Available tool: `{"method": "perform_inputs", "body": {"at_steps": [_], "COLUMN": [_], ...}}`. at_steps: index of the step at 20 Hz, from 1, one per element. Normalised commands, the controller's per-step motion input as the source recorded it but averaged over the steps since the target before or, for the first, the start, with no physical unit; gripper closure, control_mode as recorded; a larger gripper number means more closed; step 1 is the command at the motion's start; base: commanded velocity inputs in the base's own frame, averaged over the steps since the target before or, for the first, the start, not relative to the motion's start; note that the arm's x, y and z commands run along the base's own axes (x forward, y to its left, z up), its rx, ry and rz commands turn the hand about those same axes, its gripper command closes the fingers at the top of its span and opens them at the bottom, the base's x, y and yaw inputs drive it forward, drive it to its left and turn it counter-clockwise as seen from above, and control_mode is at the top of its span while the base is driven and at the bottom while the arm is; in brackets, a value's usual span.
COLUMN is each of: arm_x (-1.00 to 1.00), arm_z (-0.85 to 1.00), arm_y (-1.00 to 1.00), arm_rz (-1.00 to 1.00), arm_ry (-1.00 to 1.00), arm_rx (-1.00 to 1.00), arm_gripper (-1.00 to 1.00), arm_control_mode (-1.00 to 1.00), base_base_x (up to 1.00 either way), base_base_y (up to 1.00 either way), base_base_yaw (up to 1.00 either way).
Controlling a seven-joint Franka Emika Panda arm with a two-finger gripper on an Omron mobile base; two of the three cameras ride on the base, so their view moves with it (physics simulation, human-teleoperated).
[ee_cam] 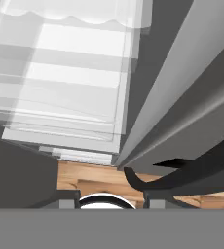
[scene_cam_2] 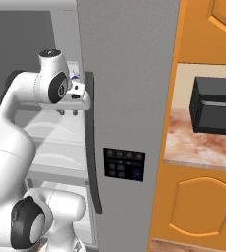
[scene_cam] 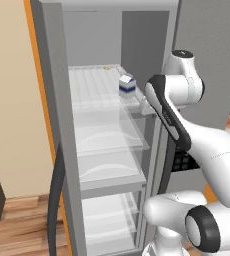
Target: Take out the milk from the fridge and place it on the tray on the counter. Then take the sugar cube near the tray and place it in the tray.
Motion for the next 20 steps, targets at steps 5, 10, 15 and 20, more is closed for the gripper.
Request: {"method": "perform_inputs", "body": {"at_steps": [5,10,15,20], "arm_x": [-0.4,-0.74,-0.39,-0.13], "arm_z": [0.0,0.01,0.13,0.4], "arm_y": [0.0,0.21,0.24,0.24], "arm_rz": [0.0,-0.17,-0.31,-0.24], "arm_ry": [-0.08,-0.39,-0.24,-0.08], "arm_rx": [0.0,-0.03,0.0,0.05], "arm_gripper": [-1.0,-1.0,-1.0,-1.0], "arm_control_mode": [-1.0,-1.0,-1.0,-1.0], "base_base_x": [0.0,0.0,0.0,0.0], "base_base_y": [0.0,0.0,0.0,0.0], "base_base_yaw": [0.0,0.0,0.0,0.0]}}
